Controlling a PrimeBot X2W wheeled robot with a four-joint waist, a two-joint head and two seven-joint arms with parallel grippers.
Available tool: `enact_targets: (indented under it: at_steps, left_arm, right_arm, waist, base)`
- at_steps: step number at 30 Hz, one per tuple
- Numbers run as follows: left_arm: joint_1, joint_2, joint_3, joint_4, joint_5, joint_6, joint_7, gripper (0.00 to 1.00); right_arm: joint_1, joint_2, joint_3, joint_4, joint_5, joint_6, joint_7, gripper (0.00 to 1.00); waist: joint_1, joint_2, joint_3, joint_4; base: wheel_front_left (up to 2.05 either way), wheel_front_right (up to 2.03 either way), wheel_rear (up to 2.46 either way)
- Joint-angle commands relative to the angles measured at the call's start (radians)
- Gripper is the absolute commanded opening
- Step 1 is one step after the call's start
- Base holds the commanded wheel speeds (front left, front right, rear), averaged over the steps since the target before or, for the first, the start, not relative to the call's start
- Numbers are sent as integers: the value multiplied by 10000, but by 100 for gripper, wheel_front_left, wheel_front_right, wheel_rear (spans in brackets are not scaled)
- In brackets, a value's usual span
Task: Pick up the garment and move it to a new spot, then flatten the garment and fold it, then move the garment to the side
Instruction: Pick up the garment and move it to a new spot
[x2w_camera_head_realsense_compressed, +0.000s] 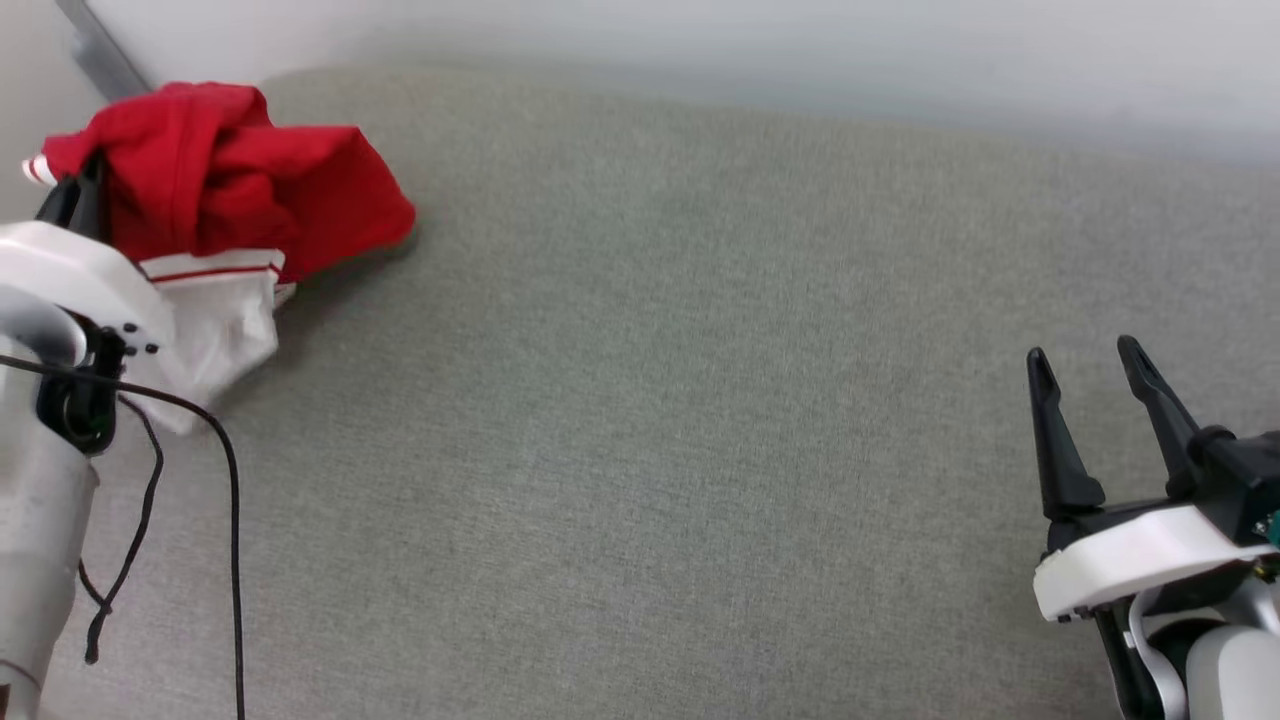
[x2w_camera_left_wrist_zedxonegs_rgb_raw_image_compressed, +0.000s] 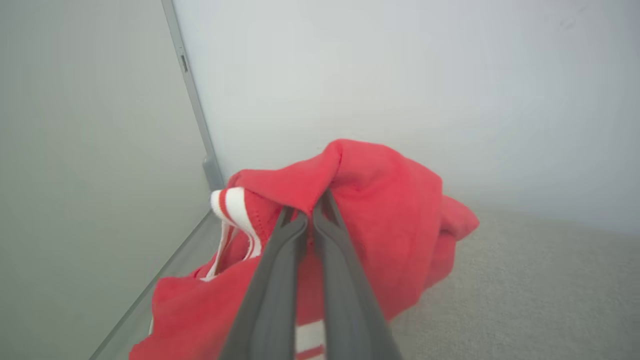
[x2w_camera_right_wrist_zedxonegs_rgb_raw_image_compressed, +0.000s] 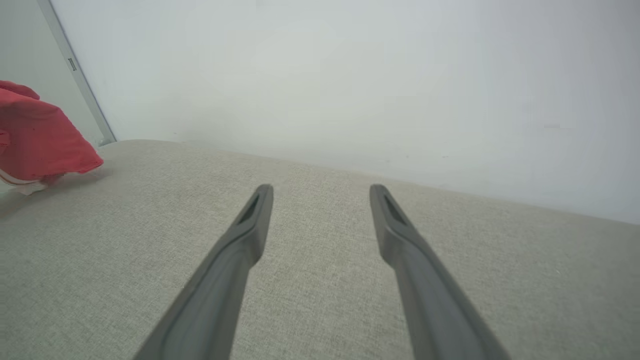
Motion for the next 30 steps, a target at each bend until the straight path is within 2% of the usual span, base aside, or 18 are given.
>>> enact_targets:
  at_steps: [1,4,9,16,25,30]
  left_arm:
    - [-117,-27,23,-97,74,82,-78,0]
    - [-92,-122,186,-671,397,313,-217,0]
    - [639,-434,941,-2536,993,787,-221,0]
    - [2021,-1121,1382,-4732,1449,1064,-225,0]
    - [3268,-2051,606,-6556,1564,1034,-200,0]
    - [3699,-2634,-290,-7227,1660,752,-22,0]
  right_arm:
    - [144,-11,-39,-4,16,-10,-1,100]
    - [335,-11,-139,-47,113,-9,4,100]
    - [662,-11,-295,-148,274,-10,21,100]
    - [939,-8,-353,-249,457,-10,25,100]
    - [1122,-6,-450,-343,576,-9,80,100]
    - [1049,-5,-510,-450,642,-9,59,100]
  waist:
    - [1,0,-414,46]
    - [1,0,-758,-53]
    - [1,0,-1191,-423]
    - [1,0,-1492,-1406]
    - [1,0,-1298,-2683]
    - [1,0,-838,-3114]
  base:
    - [0,0,0]
    - [0,0,0]
    - [0,0,0]
    - [0,0,0]
    - [0,0,0]
    - [0,0,0]
